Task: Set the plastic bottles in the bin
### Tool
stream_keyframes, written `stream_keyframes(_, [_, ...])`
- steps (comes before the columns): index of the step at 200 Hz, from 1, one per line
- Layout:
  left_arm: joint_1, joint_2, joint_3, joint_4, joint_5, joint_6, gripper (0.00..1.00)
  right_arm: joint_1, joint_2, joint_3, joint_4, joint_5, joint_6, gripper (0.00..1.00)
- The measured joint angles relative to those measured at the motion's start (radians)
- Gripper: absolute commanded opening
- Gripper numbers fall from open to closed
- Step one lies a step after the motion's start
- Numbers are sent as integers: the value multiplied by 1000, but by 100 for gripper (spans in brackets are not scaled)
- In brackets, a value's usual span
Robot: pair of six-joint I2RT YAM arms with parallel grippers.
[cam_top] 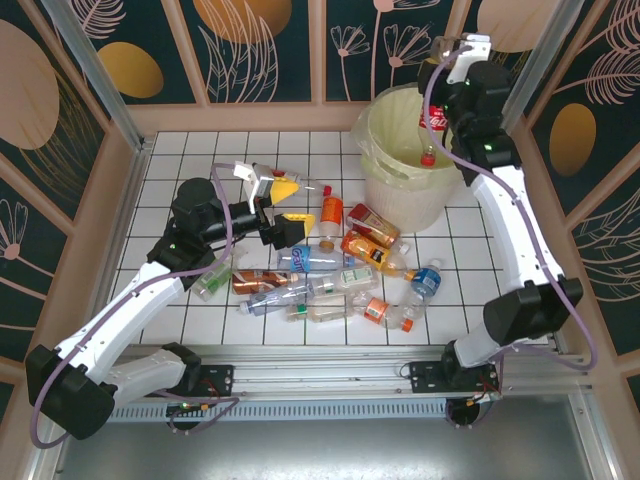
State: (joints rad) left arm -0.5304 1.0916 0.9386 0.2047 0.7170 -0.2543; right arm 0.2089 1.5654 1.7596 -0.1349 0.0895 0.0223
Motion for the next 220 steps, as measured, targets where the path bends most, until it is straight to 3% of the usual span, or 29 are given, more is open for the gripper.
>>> stream_keyframes(40, [0, -1, 0, 0, -9, 0, 99, -8, 142, 118, -20, 6, -32, 50])
stream_keyframes(89, [0, -1, 0, 0, -11, 0, 99, -19, 235, 143, -98, -47, -59, 49])
stream_keyframes(220, [0, -1, -1, 0, -12, 8, 99, -94, 241, 11, -229, -256, -70, 50])
